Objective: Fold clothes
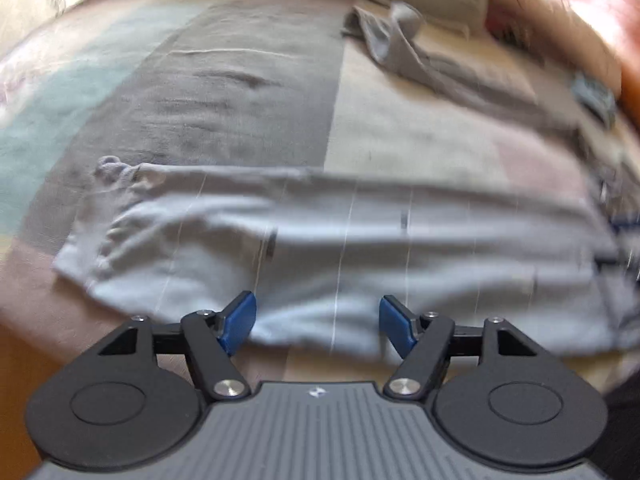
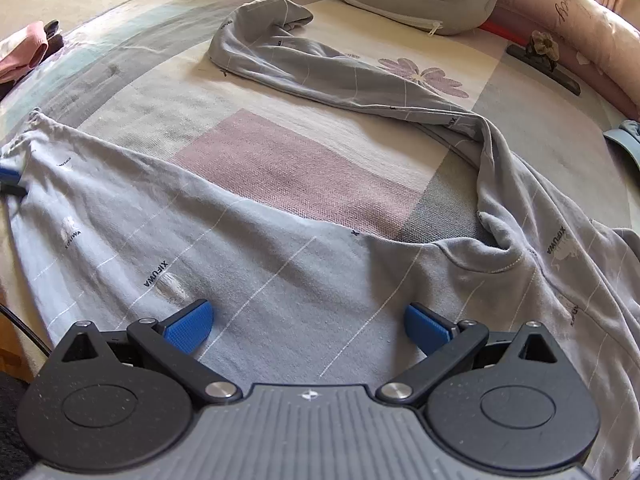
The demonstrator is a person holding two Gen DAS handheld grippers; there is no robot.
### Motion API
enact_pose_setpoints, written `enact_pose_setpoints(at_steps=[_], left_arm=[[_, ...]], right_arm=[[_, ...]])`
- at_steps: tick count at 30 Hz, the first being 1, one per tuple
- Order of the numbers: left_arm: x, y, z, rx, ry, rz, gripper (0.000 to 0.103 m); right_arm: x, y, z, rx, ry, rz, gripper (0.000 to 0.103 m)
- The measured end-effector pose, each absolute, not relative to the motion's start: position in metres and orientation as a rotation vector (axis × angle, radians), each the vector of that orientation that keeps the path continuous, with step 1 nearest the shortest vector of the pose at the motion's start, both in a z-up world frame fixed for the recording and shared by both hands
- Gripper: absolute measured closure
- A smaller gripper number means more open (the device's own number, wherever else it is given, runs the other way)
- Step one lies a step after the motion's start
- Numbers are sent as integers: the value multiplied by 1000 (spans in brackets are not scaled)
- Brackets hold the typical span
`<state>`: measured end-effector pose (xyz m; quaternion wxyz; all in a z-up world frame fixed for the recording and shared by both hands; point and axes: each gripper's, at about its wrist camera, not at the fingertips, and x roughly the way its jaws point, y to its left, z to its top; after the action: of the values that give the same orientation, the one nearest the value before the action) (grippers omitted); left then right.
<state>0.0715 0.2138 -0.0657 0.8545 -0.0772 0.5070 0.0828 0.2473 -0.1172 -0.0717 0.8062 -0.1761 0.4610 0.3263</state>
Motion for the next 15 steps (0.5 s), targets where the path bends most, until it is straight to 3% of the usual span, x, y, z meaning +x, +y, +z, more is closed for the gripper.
enact_pose_setpoints(at_steps=[3,6,15], left_arm=[[73,208,-60,-95,1121,153,33],[82,221,-47,-136,1047,170,34],[131,224,-59,-582,922,-167,33]], right_arm=[[250,-117,-69,-371,1003,698,0],[253,-115,-64,-360,1005,697,0],[255,-121,-42,-213,980,695,0]])
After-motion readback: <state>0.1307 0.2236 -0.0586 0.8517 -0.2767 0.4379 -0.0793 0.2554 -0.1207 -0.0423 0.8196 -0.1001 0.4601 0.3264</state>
